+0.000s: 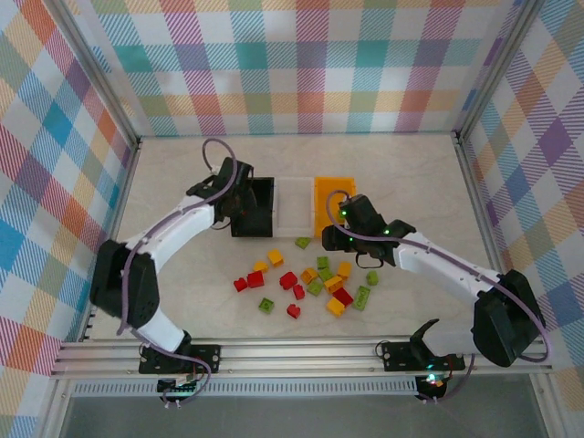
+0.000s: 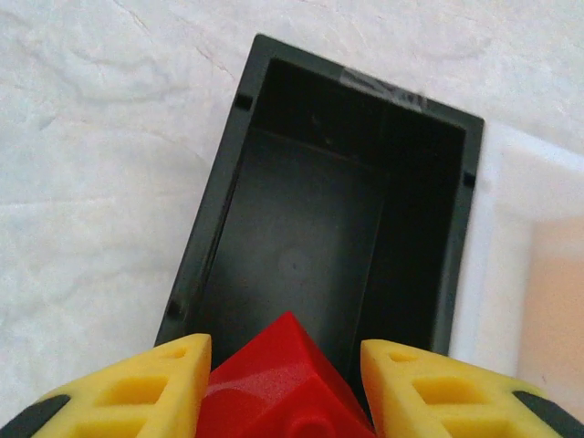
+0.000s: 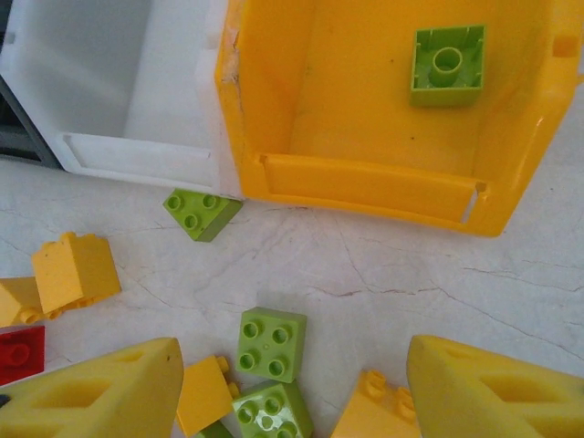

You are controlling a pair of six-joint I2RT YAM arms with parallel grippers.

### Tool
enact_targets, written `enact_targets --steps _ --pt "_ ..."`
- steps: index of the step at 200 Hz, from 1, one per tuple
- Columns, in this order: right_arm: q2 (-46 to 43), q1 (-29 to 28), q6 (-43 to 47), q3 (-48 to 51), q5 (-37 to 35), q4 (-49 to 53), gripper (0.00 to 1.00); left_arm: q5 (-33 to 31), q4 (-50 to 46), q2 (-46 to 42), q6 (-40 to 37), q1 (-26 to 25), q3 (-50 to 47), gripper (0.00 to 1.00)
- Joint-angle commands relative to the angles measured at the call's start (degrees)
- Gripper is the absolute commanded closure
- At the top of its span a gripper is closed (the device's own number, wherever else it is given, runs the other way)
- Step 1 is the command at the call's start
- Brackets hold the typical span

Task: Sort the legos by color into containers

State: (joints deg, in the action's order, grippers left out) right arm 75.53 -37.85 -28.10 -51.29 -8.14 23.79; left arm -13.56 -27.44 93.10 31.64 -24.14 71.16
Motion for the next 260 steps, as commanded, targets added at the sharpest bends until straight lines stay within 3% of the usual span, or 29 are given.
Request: enact_targets --steps 1,17,75,129,161,179,260 --pt "-2.33 0.27 -0.73 1.31 -0.43 -0.41 0.33 -1.43 0.38 4.23 -0.99 1.03 3.95 0.79" --pt "-2.62 0.32 -0.73 1.52 0.25 -0.19 0.33 -0.79 0.32 7.06 -0.61 1.03 5.84 0.76" --pt "-2.30 0.25 0.08 2.18 2.77 0.94 0.31 1.48 0.34 7.49 0.53 0.89 7.00 0.43" --pt "-2.32 0.22 -0.29 1.33 3.36 3.34 0.30 3.87 2.30 -2.08 0.86 -0.12 2.96 0.17" --pt "-0.88 0.23 -3.99 0.90 0.94 8.70 0.33 7.66 2.45 -7.88 1.82 -0.55 -0.44 0.10" --pt "-0.14 0.23 -6.86 2.46 -0.53 10.17 0.34 8.43 3.77 -11.93 2.54 -1.75 -4.80 0.00" --pt "5.65 0.05 -17.76 6.96 1.20 2.74 0.38 11.08 7.38 -26.88 6.88 -2.92 -24.77 0.00"
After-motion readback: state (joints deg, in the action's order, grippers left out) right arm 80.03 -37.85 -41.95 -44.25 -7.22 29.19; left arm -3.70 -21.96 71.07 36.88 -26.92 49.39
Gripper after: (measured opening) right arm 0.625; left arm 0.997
